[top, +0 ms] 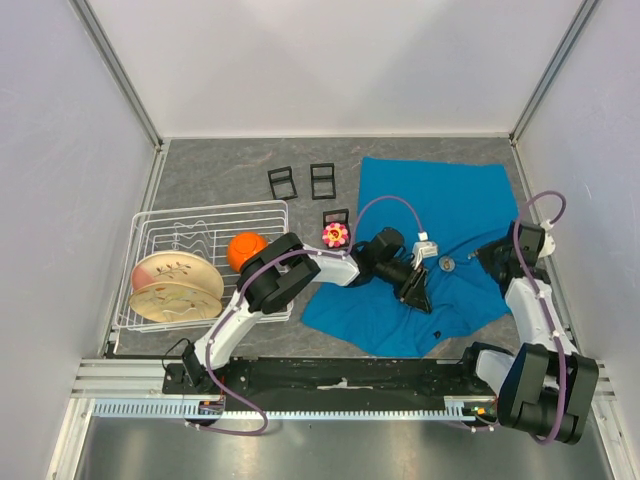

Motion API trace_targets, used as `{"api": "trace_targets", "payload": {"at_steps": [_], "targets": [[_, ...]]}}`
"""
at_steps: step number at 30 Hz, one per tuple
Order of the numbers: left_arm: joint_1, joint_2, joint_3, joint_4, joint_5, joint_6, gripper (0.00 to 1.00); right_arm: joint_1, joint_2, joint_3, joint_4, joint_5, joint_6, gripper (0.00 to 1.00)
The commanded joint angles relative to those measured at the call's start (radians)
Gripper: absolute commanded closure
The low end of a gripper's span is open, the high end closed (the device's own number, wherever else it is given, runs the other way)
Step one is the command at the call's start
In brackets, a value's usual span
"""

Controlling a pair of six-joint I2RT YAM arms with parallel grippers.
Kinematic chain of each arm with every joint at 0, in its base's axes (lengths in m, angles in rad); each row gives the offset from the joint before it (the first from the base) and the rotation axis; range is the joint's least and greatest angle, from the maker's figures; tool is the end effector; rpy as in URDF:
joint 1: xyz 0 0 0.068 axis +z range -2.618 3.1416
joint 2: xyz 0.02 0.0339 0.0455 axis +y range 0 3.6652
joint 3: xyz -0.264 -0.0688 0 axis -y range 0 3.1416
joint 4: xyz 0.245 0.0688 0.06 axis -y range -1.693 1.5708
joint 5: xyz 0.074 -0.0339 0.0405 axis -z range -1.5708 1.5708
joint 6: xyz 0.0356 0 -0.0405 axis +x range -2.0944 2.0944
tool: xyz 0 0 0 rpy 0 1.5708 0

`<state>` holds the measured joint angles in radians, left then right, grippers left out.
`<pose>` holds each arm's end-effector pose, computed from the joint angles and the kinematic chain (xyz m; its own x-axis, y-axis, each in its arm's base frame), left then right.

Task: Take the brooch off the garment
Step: Remove the brooch from the clothes, then close the brooch.

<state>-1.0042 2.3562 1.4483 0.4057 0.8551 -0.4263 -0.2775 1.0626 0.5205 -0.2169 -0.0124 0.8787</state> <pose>0.2404 -0.4279 0.0971 -0.6110 0.4549 -0.6479 0.7205 -0.0195 -0.6932 0.2039 -0.0576 0.1937 -0.2181 0.8626 -0.4564 0.6789 0.4701 0.5640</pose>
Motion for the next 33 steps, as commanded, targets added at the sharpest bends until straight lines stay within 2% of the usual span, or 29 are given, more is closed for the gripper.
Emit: {"api": "trace_targets", "payload": {"at_steps": [1,3,6,9,12,14,16,20,23,24,29,33], "targets": [[-0.027,-0.011,0.012,-0.11,0.042,-0.08,0.62,-0.003,-0.024,0.122,-0.209,0.153,-0.073,0.99],[-0.027,-0.041,0.041,-0.111,0.058,-0.127,0.6,-0.006,-0.012,0.115,-0.274,0.227,-0.051,1.0],[-0.027,-0.075,0.086,-0.108,0.074,-0.214,0.59,-0.041,0.049,0.093,-0.297,0.246,-0.038,1.0],[-0.025,-0.142,0.063,-0.053,0.085,-0.302,0.58,-0.087,0.117,0.066,-0.309,0.232,-0.029,1.0],[-0.02,-0.21,0.024,-0.025,0.091,-0.339,0.58,-0.153,0.131,0.041,-0.337,0.29,-0.05,1.0],[-0.011,-0.262,-0.015,-0.013,0.087,-0.345,0.58,-0.224,0.114,0.038,-0.36,0.336,-0.089,1.0],[-0.001,-0.296,-0.055,0.002,0.079,-0.35,0.57,-0.223,0.128,0.062,-0.404,0.441,-0.125,1.0],[0.044,-0.379,-0.129,0.045,0.079,-0.37,0.57,-0.235,0.2,0.114,-0.441,0.497,-0.139,1.0],[0.064,-0.449,-0.189,0.045,0.073,-0.364,0.57,-0.236,0.159,0.115,-0.435,0.425,-0.17,1.0],[0.07,-0.474,-0.198,0.038,0.071,-0.355,0.57,-0.23,0.092,0.118,-0.432,0.411,-0.182,1.0],[0.084,-0.558,-0.233,0.004,0.053,-0.344,0.56,-0.004,-0.027,0.262,-0.467,0.401,-0.178,1.0],[0.093,-0.643,-0.229,-0.062,0.047,-0.325,0.54,0.2,-0.004,0.424,-0.527,0.344,-0.217,1.0]]}}
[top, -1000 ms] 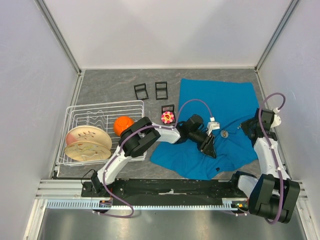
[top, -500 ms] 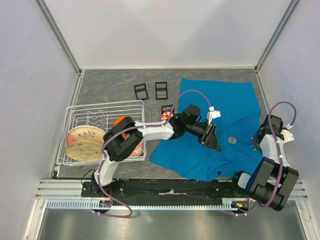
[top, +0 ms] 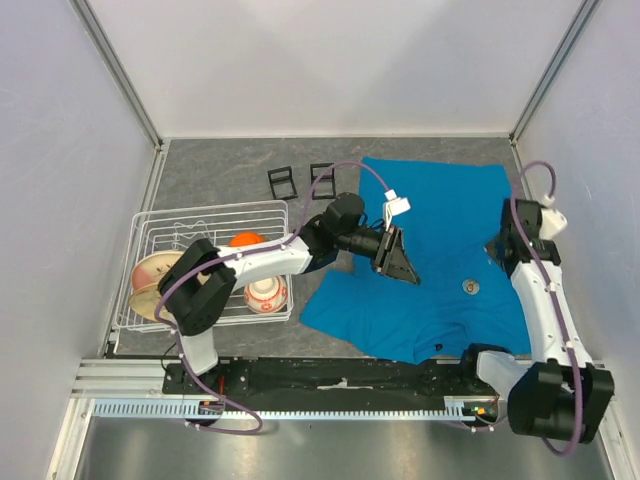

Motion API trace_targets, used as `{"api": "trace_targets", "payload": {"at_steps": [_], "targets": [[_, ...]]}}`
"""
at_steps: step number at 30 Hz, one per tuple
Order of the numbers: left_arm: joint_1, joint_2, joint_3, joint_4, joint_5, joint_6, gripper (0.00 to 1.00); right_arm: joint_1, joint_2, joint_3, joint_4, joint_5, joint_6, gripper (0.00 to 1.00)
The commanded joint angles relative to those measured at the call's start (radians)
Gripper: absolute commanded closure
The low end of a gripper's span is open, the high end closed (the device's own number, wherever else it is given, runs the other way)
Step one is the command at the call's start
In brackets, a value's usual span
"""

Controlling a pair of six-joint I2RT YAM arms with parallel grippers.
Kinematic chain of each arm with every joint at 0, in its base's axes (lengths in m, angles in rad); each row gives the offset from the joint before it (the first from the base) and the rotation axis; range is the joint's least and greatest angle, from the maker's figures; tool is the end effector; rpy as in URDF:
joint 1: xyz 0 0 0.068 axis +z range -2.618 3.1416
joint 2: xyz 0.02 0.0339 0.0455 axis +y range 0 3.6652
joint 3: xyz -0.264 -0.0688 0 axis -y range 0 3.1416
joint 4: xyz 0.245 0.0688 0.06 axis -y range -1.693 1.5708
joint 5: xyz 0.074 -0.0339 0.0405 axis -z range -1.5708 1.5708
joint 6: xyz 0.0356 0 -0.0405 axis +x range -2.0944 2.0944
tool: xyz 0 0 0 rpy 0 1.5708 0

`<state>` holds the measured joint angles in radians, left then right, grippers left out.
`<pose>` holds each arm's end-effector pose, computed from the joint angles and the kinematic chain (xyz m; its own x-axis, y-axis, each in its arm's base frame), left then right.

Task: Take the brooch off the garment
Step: Close the brooch.

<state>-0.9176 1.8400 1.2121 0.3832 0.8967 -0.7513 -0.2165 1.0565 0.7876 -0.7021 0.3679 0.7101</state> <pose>0.2314 -0.3481 0.2493 -0.7604 0.2926 -0.5798 0.5984 -0.0314 -0.8006 0.1953 -0.0561 0.2476 -0.3514 0.7001 -0.6216 0.8279 0.5424 0.1429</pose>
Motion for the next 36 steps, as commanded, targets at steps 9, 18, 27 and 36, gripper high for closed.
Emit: {"api": "trace_targets", "payload": {"at_steps": [9,18,27,36], "targets": [[0.19,-0.406,-0.02,-0.484,-0.245,-0.088,0.49,0.646,-0.075,0.104,0.409,-0.055,-0.51,1.0],[0.434,-0.547,-0.114,-0.552,-0.162,-0.482,0.37,1.114,-0.155,-0.329,1.233,-0.124,-1.392,1.0],[0.457,-0.538,-0.083,-0.699,-0.153,-0.548,0.44,1.264,-0.182,-0.381,1.268,-0.238,-1.687,1.0],[0.451,-0.59,-0.143,-0.678,-0.139,-0.577,0.45,1.362,-0.136,-0.392,1.394,-0.155,-1.899,1.0]]}}
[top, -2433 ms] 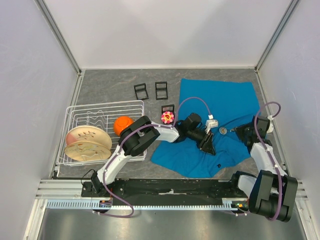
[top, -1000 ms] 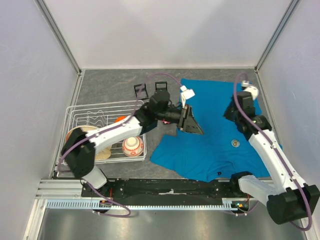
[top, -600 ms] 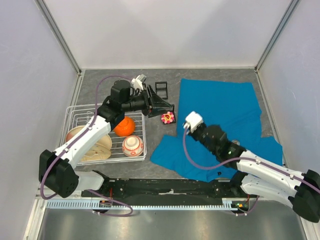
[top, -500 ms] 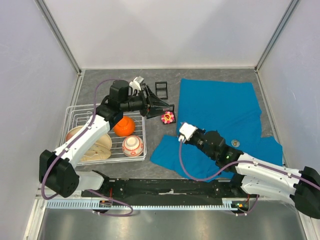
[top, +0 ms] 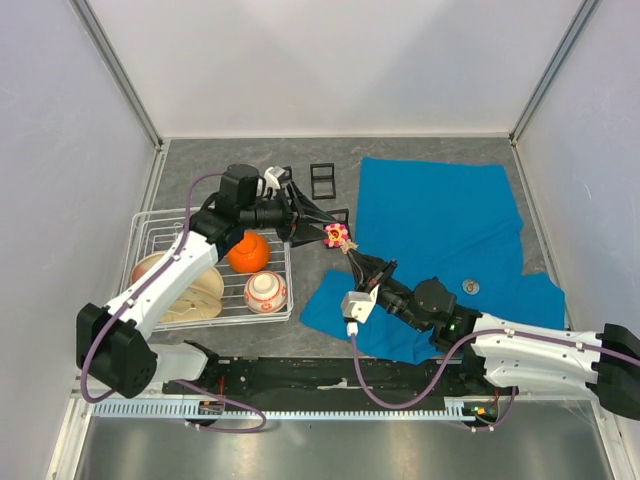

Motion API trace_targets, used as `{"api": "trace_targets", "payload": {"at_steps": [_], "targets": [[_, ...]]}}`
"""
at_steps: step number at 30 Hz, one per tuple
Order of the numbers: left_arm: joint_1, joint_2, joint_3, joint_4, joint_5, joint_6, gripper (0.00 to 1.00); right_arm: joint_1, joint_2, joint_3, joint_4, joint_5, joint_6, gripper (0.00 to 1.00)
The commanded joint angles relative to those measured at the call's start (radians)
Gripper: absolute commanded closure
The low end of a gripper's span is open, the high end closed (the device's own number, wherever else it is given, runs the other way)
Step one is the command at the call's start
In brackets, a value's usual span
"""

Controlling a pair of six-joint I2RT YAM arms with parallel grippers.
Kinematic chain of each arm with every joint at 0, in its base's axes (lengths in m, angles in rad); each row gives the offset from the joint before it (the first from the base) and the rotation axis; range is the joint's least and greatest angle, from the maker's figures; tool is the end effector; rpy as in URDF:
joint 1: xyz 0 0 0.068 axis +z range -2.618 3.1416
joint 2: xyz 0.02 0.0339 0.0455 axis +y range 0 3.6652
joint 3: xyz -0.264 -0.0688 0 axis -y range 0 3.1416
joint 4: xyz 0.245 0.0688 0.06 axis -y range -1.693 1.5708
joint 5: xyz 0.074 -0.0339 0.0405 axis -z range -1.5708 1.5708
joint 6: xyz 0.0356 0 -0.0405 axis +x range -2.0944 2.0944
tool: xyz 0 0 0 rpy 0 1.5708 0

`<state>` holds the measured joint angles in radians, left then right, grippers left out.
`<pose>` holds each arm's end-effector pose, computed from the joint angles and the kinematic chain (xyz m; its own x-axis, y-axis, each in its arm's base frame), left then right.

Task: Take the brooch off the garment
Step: Close the brooch.

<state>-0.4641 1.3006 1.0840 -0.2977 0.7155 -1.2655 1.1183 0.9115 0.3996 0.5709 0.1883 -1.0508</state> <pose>0.2484 -0.1505 0.3242 -0.9416 -0.3337 0.0461 -0.1645 0.3360 -0.9274 0.0978 0.1860 0.2609 0.7086 -0.4922 -0.5056 -0.3760 0.3429 -0.8608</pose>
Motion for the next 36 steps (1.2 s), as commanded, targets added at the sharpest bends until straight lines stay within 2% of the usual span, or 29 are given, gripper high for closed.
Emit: {"api": "trace_targets", "payload": {"at_steps": [1,14,18,23,24,25,26,27,29,30,31,33,34,36], "targets": [[-0.008,-0.057,-0.022,0.008,0.041,-0.07,0.45,0.031,0.007,-0.001,0.121,0.025,-0.141,1.0],[-0.064,-0.014,-0.067,0.111,0.064,-0.074,0.55,0.069,0.047,0.013,0.17,0.036,-0.161,1.0],[-0.071,-0.015,-0.094,0.158,0.078,-0.081,0.75,0.078,0.055,0.016,0.172,0.04,-0.161,1.0],[-0.071,-0.032,-0.128,0.252,0.099,-0.081,0.85,0.084,0.064,0.018,0.172,0.065,-0.134,1.0],[-0.071,-0.04,-0.15,0.279,0.107,-0.081,0.91,0.086,0.066,0.024,0.175,0.079,-0.117,0.96],[-0.071,-0.041,-0.16,0.337,0.12,-0.075,0.98,0.087,0.079,0.033,0.178,0.144,-0.095,0.84],[-0.07,-0.043,-0.177,0.37,0.125,-0.066,0.98,0.087,0.085,0.044,0.181,0.19,-0.056,0.66],[-0.068,-0.043,-0.183,0.399,0.128,-0.048,0.98,0.093,0.09,0.071,0.172,0.253,0.065,0.42],[-0.061,-0.041,-0.176,0.431,0.108,0.066,0.98,0.1,0.05,0.113,-0.016,0.356,0.255,0.32],[-0.056,-0.025,-0.177,0.466,0.108,0.104,0.98,0.1,0.027,0.164,-0.114,0.37,0.496,0.03],[-0.041,-0.014,-0.179,0.507,0.131,0.157,0.98,0.098,-0.005,0.185,-0.272,0.391,0.638,0.02],[-0.022,0.011,-0.183,0.621,0.15,0.179,0.98,0.098,-0.029,0.24,-0.44,0.407,0.835,0.02],[-0.01,0.028,-0.184,0.65,0.153,0.211,0.98,0.1,-0.043,0.255,-0.568,0.41,0.992,0.02],[-0.01,0.046,-0.184,0.748,0.159,0.238,0.98,0.097,-0.052,0.292,-0.689,0.469,1.163,0.02]]}}
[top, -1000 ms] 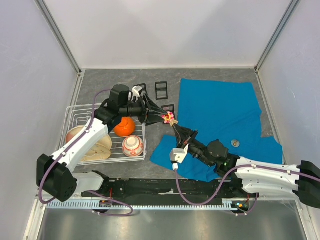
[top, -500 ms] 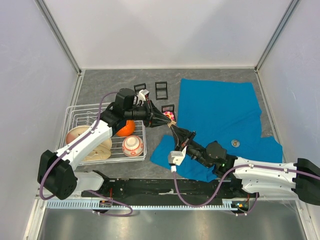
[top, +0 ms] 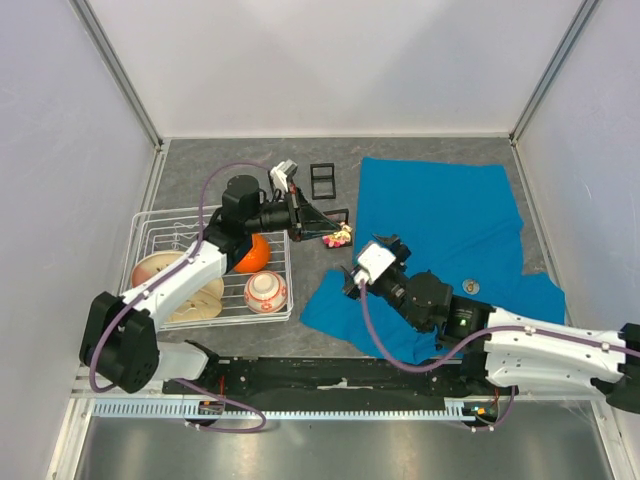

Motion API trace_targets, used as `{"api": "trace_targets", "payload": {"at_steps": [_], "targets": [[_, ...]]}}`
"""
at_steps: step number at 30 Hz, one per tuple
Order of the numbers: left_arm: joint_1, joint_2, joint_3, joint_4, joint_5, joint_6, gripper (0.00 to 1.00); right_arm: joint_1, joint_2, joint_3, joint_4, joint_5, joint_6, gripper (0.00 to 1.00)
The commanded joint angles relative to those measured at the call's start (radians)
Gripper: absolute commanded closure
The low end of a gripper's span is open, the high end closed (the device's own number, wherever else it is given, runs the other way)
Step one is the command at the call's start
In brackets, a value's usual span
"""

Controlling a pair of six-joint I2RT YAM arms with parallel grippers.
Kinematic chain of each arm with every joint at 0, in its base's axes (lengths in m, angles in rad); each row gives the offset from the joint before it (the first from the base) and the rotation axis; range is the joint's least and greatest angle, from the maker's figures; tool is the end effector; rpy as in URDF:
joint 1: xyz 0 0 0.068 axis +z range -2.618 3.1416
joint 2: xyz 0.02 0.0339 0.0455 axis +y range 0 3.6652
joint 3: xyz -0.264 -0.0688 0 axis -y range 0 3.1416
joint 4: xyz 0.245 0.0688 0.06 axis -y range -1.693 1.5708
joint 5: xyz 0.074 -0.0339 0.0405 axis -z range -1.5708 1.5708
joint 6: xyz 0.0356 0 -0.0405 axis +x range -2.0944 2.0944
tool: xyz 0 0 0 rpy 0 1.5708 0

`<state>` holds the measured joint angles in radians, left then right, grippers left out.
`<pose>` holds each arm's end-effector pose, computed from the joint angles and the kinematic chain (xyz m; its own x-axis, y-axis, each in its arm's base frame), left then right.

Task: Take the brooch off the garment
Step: Close the brooch.

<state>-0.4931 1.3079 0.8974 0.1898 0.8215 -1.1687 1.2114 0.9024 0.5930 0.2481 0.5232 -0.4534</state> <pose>0.2483 -0.1630 0.3042 -0.9513 -0.2004 -0.2344 0.1950 0.1978 -0.9606 0.0914 0.1928 0.2968 0.2590 -0.3895 -0.8839 -0.5807 0.6684 -0.4647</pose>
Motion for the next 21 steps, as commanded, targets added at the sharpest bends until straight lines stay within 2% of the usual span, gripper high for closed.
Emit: {"api": "trace_targets", "payload": {"at_steps": [1,5,6,8,9,10,12,14,15,17,18,21], "targets": [[0.019,0.053,0.005,0.275,0.054,0.159,0.98,-0.001,-0.051,0.106,-0.419,0.124,0.661,0.02],[0.018,0.057,-0.055,0.465,0.067,0.123,0.98,-0.053,-0.063,0.166,-0.437,-0.017,0.823,0.02],[0.016,0.057,-0.067,0.543,0.076,0.1,0.98,-0.114,-0.066,0.182,-0.434,-0.059,0.844,0.02],[0.016,0.051,-0.098,0.603,0.084,0.084,0.98,-0.195,-0.072,0.171,-0.411,-0.24,0.913,0.02],[0.014,0.045,-0.107,0.637,0.081,0.086,0.98,-0.298,-0.077,0.16,-0.371,-0.312,0.942,0.02],[0.013,0.039,-0.12,0.649,0.074,0.09,0.98,-0.35,-0.079,0.148,-0.336,-0.472,0.972,0.03],[0.01,-0.002,-0.158,0.646,0.018,0.134,0.98,-0.467,-0.086,0.093,-0.194,-0.587,1.087,0.09],[0.004,-0.039,-0.207,0.623,-0.04,0.168,0.98,-0.501,-0.088,0.026,-0.059,-0.681,1.153,0.12],[-0.005,-0.076,-0.222,0.623,-0.111,0.191,0.98,-0.504,-0.079,0.004,0.062,-0.684,1.2,0.13],[-0.016,-0.113,-0.28,0.629,-0.195,0.201,0.98,-0.503,-0.053,-0.045,0.182,-0.716,1.24,0.15],[-0.03,-0.151,-0.3,0.635,-0.291,0.199,0.98,-0.503,-0.018,-0.054,0.282,-0.732,1.262,0.15],[-0.044,-0.202,-0.368,0.686,-0.408,0.185,0.98,-0.503,0.03,-0.093,0.436,-0.779,1.297,0.16]]}}
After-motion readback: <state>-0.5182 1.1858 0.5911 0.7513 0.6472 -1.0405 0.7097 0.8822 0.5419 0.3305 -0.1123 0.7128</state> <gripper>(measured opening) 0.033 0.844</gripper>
